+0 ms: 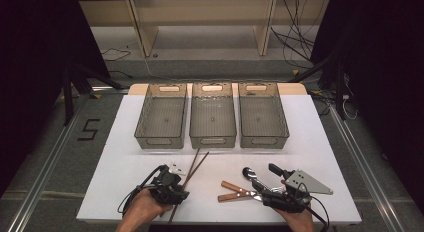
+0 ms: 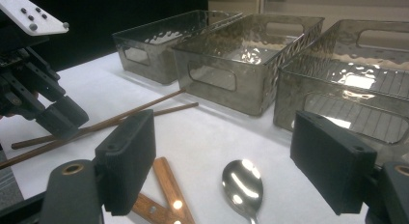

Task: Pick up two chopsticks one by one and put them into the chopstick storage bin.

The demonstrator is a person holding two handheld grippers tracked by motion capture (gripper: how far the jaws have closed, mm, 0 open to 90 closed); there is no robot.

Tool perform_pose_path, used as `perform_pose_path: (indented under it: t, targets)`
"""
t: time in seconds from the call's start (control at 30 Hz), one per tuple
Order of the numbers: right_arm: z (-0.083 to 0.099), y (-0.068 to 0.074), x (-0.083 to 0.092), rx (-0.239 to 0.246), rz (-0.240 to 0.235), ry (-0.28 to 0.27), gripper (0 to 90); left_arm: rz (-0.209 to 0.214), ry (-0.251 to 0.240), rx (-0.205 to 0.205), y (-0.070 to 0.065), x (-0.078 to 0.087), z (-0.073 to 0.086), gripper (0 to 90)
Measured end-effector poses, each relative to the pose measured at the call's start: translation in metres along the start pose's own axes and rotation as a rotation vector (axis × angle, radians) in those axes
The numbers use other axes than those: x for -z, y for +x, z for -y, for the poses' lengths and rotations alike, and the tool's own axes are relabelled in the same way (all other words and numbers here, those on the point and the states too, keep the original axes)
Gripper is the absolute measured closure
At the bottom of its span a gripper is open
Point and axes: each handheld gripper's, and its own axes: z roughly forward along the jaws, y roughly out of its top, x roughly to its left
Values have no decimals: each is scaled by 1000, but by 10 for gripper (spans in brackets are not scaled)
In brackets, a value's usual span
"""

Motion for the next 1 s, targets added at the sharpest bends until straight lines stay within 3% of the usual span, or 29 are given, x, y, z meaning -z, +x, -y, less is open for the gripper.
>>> perform_pose_path:
  t: [0.4, 0.83, 1.0]
  targets:
    - [0, 0, 0, -2, -2, 0, 250, 4, 48, -3, -1, -10, 2, 683]
    - [0, 1, -1, -3, -7, -4, 254, -60, 75, -39, -8, -13, -2, 732]
    - [0, 0, 0, -2, -5, -3, 256, -52, 72, -33, -5, -13, -3, 775]
